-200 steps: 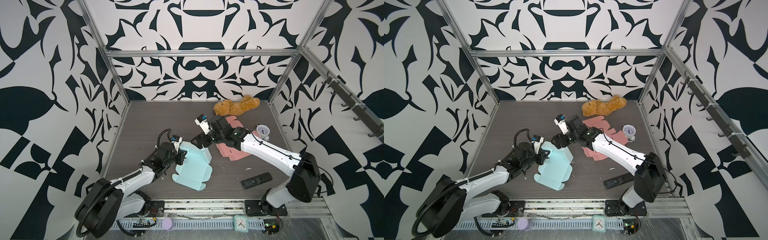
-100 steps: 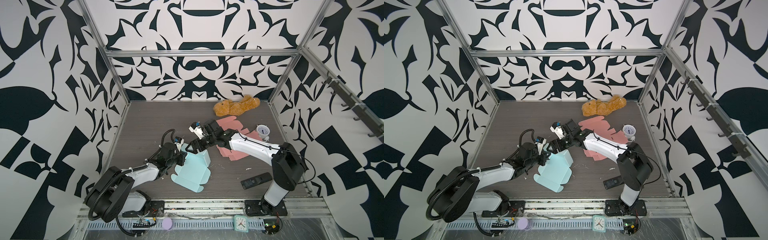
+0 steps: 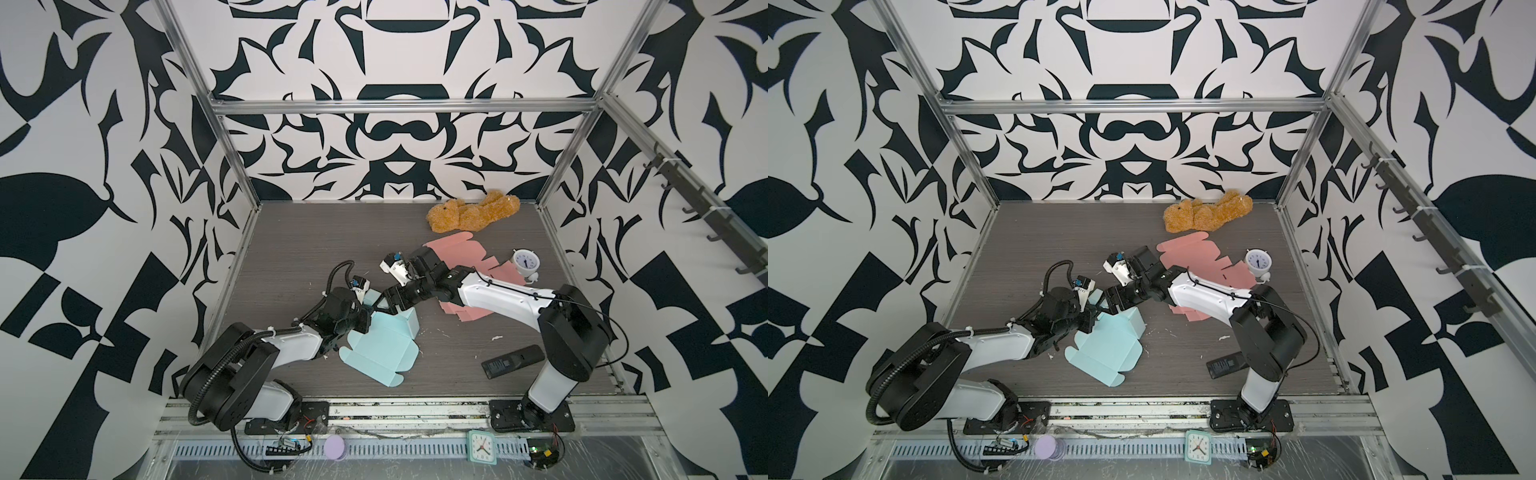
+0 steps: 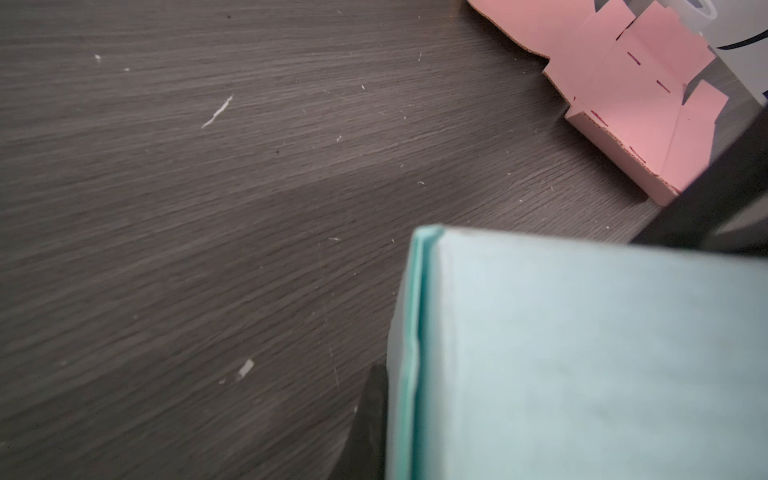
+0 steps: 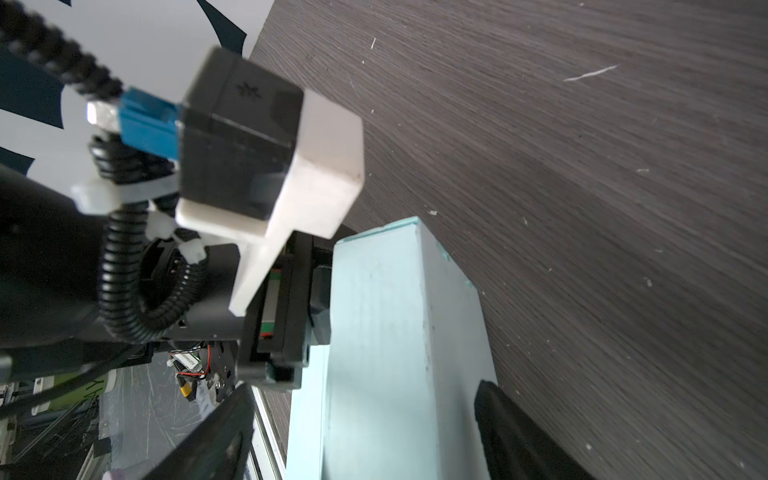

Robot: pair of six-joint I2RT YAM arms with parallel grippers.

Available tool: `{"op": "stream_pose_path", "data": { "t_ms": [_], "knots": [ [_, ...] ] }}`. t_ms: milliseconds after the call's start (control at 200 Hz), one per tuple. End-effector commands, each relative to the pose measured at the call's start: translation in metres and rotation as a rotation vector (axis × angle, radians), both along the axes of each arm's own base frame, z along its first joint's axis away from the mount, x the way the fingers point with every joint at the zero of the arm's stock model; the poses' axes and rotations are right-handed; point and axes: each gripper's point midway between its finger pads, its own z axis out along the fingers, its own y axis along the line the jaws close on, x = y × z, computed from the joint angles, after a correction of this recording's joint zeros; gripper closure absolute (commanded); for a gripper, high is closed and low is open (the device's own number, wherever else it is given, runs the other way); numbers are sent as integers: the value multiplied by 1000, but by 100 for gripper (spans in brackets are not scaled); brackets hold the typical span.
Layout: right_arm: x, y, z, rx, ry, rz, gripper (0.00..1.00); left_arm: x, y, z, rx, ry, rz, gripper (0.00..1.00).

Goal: Fold the paper box

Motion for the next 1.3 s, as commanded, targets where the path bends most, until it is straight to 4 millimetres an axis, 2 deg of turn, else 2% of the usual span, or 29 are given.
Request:
{"op": "stream_pose_path", "data": {
  "t_ms": [0,275,610,1045,1295],
  "knots": [
    [-16,-3,2,12,55,16,16,15,8,-2,12,-7,86,92],
    [-7,-16,-8,-77,0,-32,17,15,7,-3,9,-7,81,85],
    [3,-32,-9,-178,-77,-69,17,11,6,-6,9,-2,74,78],
    [10,-37,-12,-220,-110,-89,17,5,6,-8,5,10,74,70],
    [12,-34,-13,-206,-110,-91,22,-2,7,-9,1,19,77,67]
  ]
}}
